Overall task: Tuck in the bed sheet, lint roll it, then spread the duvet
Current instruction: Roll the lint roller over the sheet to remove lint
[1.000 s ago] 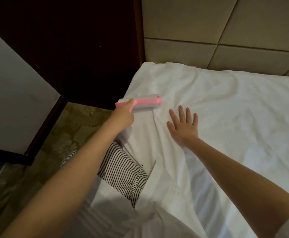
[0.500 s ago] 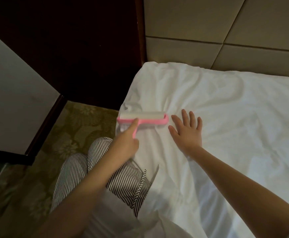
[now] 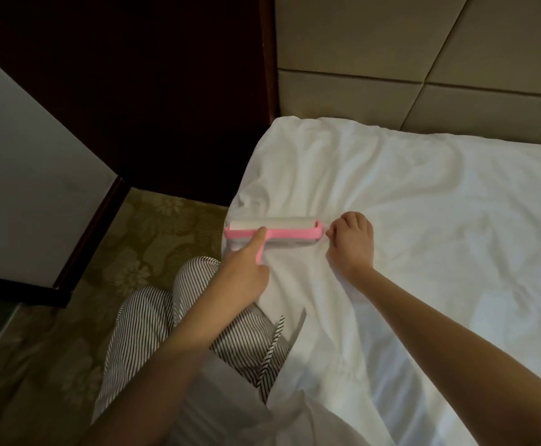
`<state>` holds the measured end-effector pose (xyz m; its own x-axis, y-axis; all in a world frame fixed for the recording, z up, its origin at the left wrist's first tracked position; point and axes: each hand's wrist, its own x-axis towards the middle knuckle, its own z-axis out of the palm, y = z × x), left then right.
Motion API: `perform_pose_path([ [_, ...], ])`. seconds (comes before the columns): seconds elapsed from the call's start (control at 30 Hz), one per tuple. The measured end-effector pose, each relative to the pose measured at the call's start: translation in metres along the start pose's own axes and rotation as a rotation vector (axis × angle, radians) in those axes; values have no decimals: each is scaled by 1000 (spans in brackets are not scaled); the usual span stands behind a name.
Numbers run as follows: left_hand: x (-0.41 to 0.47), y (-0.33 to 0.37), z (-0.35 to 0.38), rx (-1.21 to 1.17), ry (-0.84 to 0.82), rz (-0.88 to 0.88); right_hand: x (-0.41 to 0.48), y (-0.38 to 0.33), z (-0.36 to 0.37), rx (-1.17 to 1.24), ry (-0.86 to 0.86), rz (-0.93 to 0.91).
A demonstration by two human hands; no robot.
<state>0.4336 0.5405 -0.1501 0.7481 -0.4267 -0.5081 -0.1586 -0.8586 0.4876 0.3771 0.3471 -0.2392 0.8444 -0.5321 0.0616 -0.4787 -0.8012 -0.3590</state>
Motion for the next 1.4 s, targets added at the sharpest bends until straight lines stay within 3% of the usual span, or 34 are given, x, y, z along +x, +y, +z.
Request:
perform_pose_path([
  [0.17,33,22,-11,18,88,85,-5,7,-8,36,92,49],
  [0.33,83,64,-16,115,137,109,-8,24,-17,51,46,127],
  [0.6,75,74,-22,137,50,80,34,20,-33,252,7,306],
  [0.73,44,44,-14,151,22,66,78,8,-31,209,-102,395],
  [0.87,82,52,-21,178,89,108,102,5,-27,-37,-215,390],
  [0.97,120,72,-27,178,99,136,106,7,-27,-94,-245,340],
  [1.1,129,91,-38,169,101,143,103,23,-32,-3,-131,339],
  [1.3,64,71,-17,289,8,100,91,62,-26,183,-11,281],
  [1.4,92,83,-19,311,55,98,87,62,-21,336,103,310],
])
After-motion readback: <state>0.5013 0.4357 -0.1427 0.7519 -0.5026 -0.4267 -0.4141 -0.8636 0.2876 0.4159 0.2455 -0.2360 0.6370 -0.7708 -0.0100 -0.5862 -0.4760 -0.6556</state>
